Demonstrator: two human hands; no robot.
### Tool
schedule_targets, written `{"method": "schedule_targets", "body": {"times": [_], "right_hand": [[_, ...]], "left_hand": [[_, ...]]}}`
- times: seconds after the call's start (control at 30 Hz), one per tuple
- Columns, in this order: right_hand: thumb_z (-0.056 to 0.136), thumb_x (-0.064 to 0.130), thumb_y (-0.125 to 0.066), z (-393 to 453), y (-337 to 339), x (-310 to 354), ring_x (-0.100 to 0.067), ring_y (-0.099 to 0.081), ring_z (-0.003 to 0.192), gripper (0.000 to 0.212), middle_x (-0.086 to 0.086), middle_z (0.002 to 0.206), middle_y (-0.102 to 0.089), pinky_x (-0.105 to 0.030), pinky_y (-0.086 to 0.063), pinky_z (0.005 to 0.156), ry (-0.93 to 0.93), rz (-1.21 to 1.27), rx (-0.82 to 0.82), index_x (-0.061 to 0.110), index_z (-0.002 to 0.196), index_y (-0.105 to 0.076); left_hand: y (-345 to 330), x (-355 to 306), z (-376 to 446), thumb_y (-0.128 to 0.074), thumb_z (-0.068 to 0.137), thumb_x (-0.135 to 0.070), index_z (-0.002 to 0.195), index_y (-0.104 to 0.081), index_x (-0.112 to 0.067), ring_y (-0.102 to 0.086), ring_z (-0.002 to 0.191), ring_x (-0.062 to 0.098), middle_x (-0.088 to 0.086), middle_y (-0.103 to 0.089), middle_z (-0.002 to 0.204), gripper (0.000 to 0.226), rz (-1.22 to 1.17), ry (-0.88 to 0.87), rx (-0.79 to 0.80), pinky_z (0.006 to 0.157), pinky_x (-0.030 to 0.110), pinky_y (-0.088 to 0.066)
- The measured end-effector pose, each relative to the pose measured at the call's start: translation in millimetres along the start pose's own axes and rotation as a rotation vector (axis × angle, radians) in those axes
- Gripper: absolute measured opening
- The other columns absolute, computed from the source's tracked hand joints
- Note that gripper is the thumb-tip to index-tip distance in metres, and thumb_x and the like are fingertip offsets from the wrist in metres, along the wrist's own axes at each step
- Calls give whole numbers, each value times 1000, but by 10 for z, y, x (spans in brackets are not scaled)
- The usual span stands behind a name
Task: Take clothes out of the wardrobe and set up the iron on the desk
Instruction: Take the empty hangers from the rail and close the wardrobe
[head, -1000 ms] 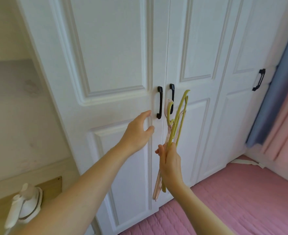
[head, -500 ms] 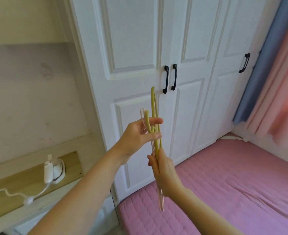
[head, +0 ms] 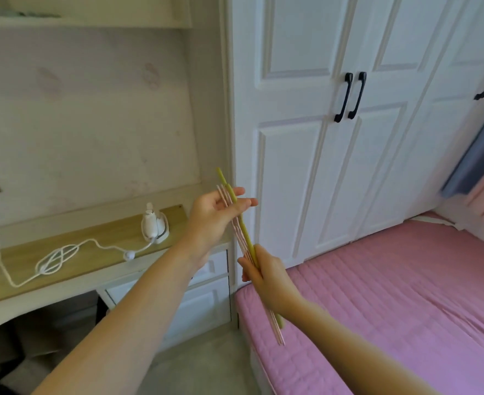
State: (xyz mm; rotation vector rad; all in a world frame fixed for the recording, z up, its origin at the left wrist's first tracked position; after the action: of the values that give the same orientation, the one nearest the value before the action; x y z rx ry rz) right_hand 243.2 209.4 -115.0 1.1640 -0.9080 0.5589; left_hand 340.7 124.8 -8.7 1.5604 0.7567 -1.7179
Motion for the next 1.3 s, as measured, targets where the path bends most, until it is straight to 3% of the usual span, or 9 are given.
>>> {"method": "schedule_targets", "body": {"times": [0.07,0.13,0.27,0.4,0.5,0.67,0.87,1.07,1.3], "right_hand": [[98,34,-48,-4,-200,53,-15,-66,71,18,-3,76,-68,-24,-53,68,-29,42,83,24,84,-49],[97,30,-50,7,-406,111,-13,-68,71,17,-6,76,-71,-26,-56,74,-83,118,192,16,88,-54],[97,22,-51,19,-780,234,-19,-71,76,16,-15,84,-74,-26,-57,70,-260,327,484,7,93,-57],[97,15,-54,60,-1066,246,-34,-69,96,28,-23,100,-70,-42,-56,87,-504,565,648,-7,114,-55],[98,16,-51,180,-1189,239,-33,-67,101,30,-21,107,-68,-45,-54,91,-589,658,682,-6,119,-55],[99,17,-49,543,-1237,147,-30,-67,100,29,-16,102,-68,-47,-52,93,-643,703,743,-2,119,-58],[100,12,-43,1220,-1216,-95,-18,-51,64,20,-6,72,-52,-35,-50,69,-679,764,759,2,104,-59],[100,12,-41,2040,-1162,-295,-13,-43,56,19,-2,66,-46,-28,-43,58,-630,700,695,10,85,-52],[101,13,-34,2788,-1202,-502,-12,-39,56,23,-1,66,-44,-26,-37,55,-577,489,588,11,83,-48]], "left_hand": [[222,84,-71,-59,93,-17,112,-62,-7,-64,107,12,0,-75,98,21,-64,43,-70,96,29,-45],[426,175,-153,-56,95,-14,106,-63,-5,-68,101,17,4,-75,96,16,-85,84,-137,95,39,-49],[733,345,-276,-55,95,-11,101,-64,1,-72,89,22,6,-76,91,17,-91,129,-221,94,45,-51],[952,509,-306,-55,96,-13,104,-64,5,-73,86,20,6,-76,91,22,-54,170,-293,96,42,-50],[1032,606,-242,-53,97,-18,106,-63,4,-73,86,18,7,-76,92,26,-87,207,-305,92,37,-52],[1138,733,72,-52,97,-17,103,-67,0,-72,89,17,7,-76,94,22,-80,240,-294,91,35,-53],[1223,843,741,-50,99,-15,104,-65,2,-72,88,20,8,-75,93,23,-87,265,-238,92,39,-53],[1380,958,1526,-44,101,-19,104,-64,3,-71,93,25,13,-75,93,30,-192,311,-239,89,35,-53],[1649,1210,2182,-47,100,-17,105,-64,2,-70,94,23,14,-74,97,25,-367,402,-279,90,35,-51]]}}
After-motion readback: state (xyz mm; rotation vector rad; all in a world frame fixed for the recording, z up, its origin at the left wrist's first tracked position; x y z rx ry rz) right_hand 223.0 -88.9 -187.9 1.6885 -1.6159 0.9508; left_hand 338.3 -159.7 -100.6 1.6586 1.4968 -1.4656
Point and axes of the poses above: each hand's wrist, its own z-axis towards the middle knuckle, its own y-axis out of the back of the hand, x = y × z, the point moved 4 cm from there along z, towards the middle knuckle
